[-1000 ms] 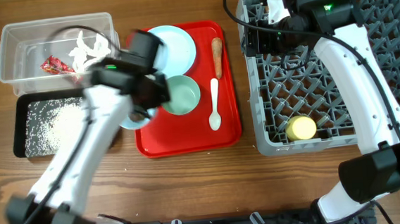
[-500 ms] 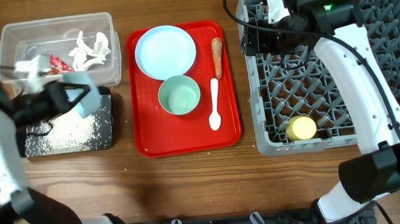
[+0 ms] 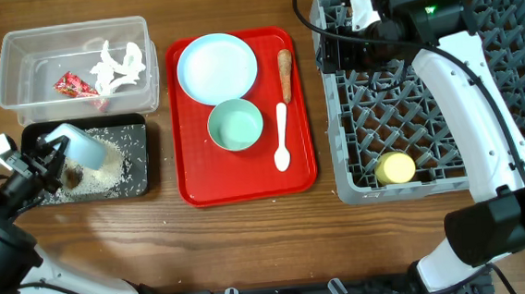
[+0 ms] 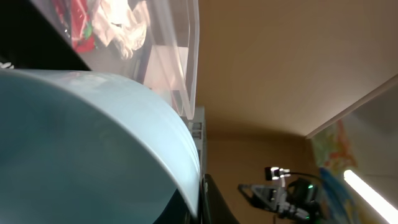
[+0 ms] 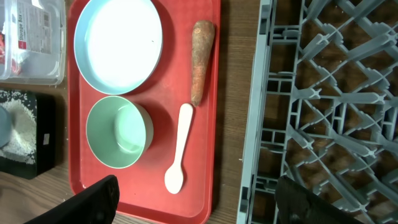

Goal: Sort waste into correct bins and load items into the dishwasher rack
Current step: 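Carry the blue bowl to the black tray and tip out the scrap, then set the blue bowl back on the red tray with the left gripper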

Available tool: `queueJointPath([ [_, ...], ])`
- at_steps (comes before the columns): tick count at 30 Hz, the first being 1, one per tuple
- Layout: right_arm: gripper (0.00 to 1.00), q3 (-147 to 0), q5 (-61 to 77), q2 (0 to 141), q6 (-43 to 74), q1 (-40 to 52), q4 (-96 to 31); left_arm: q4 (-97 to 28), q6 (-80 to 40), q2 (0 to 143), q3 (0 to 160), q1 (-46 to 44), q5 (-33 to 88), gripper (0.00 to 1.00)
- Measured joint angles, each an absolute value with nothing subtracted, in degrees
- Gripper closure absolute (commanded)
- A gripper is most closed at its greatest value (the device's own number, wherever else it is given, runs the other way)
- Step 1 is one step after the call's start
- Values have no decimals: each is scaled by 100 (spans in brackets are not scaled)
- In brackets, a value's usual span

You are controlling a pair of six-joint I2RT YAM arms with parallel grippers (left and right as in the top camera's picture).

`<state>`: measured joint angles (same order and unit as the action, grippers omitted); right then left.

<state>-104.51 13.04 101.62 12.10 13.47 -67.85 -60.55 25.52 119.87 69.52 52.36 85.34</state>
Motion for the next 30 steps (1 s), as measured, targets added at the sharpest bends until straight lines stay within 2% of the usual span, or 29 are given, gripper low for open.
queueJointPath([
  [9,18,-10451,1304,10162,1212,1347,-6761,-6364,2123,11981,6976,5207,8818,96],
  [12,18,-10451,1304,10162,1212,1347,-6757,-6464,2082,11642,7070,5105,8759,96],
  [14,18,-10451,1304,10162,1212,1347,-6740,-6692,2049,10829,7172,4696,8458,96],
  [17,18,-10451,1304,10162,1236,1347,-6737,-6816,1887,9800,7227,3793,7719,96],
  [20,18,-10451,1306,10162,1278,1347,-6720,-6751,1326,9045,7279,2519,6436,96],
  [21,18,-10451,1306,10162,1278,1347,-6718,-6718,1024,8923,7288,2018,5666,96],
  [23,18,-10451,1306,10162,1280,1347,-6720,-6681,462,8910,7279,987,4248,96],
  [27,18,-10451,1308,10162,1297,1347,-6729,-6403,-458,8971,7063,-751,2252,96],
  [30,18,-10451,1308,10162,1297,1347,-6761,-6095,-1066,8991,6676,-1640,1374,96],
])
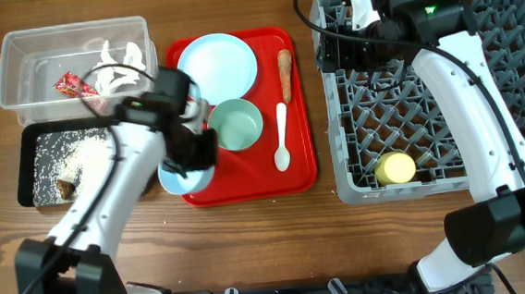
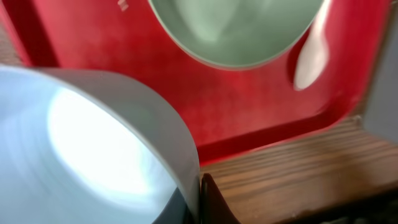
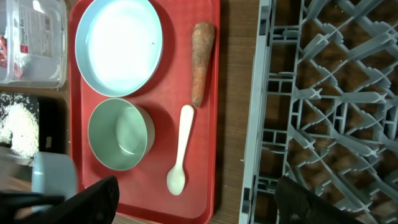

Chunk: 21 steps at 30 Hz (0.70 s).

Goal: Sort waste into correct bins and load items into the dishwasher rack
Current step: 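Set the blue bowl back on the red tray with the left gripper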

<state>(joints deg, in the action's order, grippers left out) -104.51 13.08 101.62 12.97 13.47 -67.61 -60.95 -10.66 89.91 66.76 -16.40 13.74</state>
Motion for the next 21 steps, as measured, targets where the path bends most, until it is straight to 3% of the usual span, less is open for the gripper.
queueJointPath([
  [8,19,-10451,1308,10162,1297,1347,-6764,-4823,-2206,9102,5933,-3275,-191,96],
  [21,18,-10451,1308,10162,1297,1347,-6764,-4746,-2373,9504,5931,-3402,-489,89],
])
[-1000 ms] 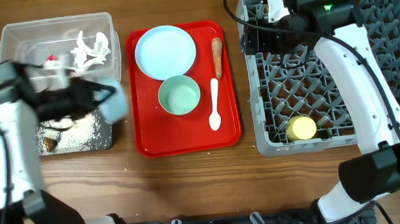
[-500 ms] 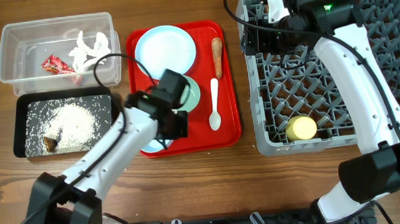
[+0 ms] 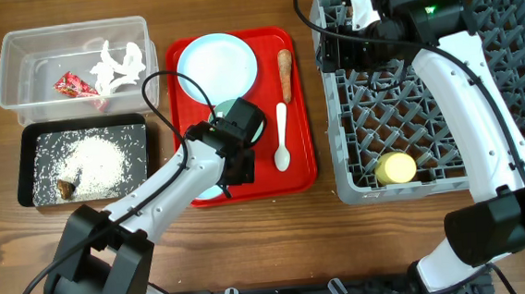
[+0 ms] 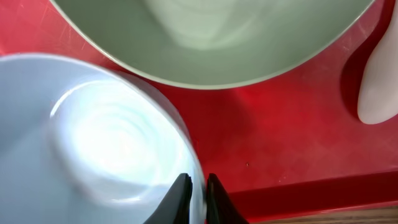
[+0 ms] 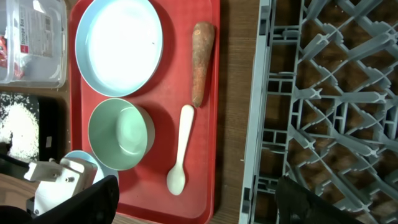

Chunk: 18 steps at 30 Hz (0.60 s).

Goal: Sort waste into correct bins and load items into the dishwasher rack
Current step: 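Set the blue bowl back on the red tray with the left gripper, then reach the right gripper to the green bowl and grasp its rim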

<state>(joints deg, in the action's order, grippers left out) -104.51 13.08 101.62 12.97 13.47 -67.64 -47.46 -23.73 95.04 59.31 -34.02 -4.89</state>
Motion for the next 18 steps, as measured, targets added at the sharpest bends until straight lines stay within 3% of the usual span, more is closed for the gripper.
queueJointPath([
  [7,18,-10451,1308,10162,1297,1347,-6753,-4637,-2373,9504,5931,-3402,-491,89],
  [18,19,-10451,1734,10182,1341,1474,-6114,-5424,-2436,9253,7179,-3173,-484,73],
])
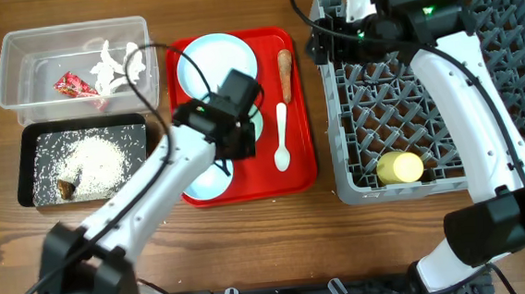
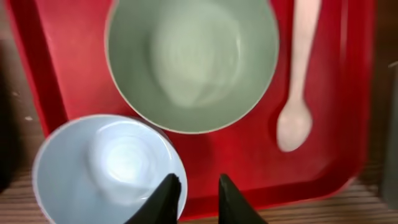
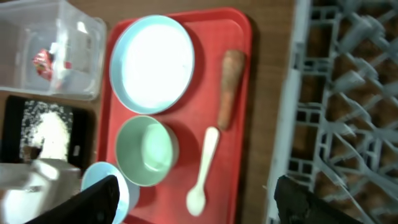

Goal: Sort waste into correct bins and load items into the dishwasher rack
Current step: 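Reach the right gripper to the green bowl and grasp its rim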

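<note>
On the red tray (image 1: 299, 170) lie a light blue plate (image 1: 217, 63), a green bowl (image 2: 191, 62), a white spoon (image 2: 297, 81) and a carrot (image 1: 285, 71). A light blue bowl (image 2: 109, 165) stands upright at the tray's front left corner, touching the green bowl. My left gripper (image 2: 198, 190) hangs open and empty just above the blue bowl's right rim. My right gripper (image 3: 199, 202) is wide open and empty, high over the gap between tray and grey dishwasher rack (image 1: 445, 106).
A yellow cup (image 1: 399, 167) lies in the rack's front left. A clear bin (image 1: 71, 63) with wrappers stands at the back left. In front of it a black tray (image 1: 83, 160) holds rice and a brown scrap.
My left gripper was shut on the blue bowl's rim low over the tray; now it is open and higher, with the bowl standing on the tray. The right wrist has shifted towards the tray.
First my left gripper held the blue bowl tipped over the black rice tray. Then it held the bowl at the red tray's front left corner, then low beside the green bowl. Now the bowl rests there, let go.
</note>
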Available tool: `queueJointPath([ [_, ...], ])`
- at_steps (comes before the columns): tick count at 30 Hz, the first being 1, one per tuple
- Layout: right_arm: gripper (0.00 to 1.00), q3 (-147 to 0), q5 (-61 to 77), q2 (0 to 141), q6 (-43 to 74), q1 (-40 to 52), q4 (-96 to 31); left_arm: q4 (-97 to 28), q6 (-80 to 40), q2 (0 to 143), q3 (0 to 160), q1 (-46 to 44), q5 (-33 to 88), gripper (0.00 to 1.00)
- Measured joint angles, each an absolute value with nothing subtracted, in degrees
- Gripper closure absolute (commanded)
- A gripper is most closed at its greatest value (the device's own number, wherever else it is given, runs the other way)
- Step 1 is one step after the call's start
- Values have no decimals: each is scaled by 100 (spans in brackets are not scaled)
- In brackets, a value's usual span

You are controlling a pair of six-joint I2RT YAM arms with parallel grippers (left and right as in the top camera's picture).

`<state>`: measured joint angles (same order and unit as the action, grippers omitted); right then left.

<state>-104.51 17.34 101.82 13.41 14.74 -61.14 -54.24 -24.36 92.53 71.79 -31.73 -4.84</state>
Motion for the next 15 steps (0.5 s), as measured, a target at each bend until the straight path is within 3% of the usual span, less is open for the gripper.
queueJointPath([
  [4,19,-10451,1802,10466,1424,1955,-5898,-5437,-2438,8855,7380,-2731,-486,72],
  [8,21,-10451,1822,11107,1680,2440,-5763,-5470,-2502,8816,7380,-2191,-473,64],
  [12,26,-10451,1841,11793,1868,2681,-5756,-5461,-2696,8816,7380,-1197,-458,61],
  [15,32,-10451,1841,12151,2001,2808,-5732,-5408,-2775,8816,7380,-421,-419,53],
])
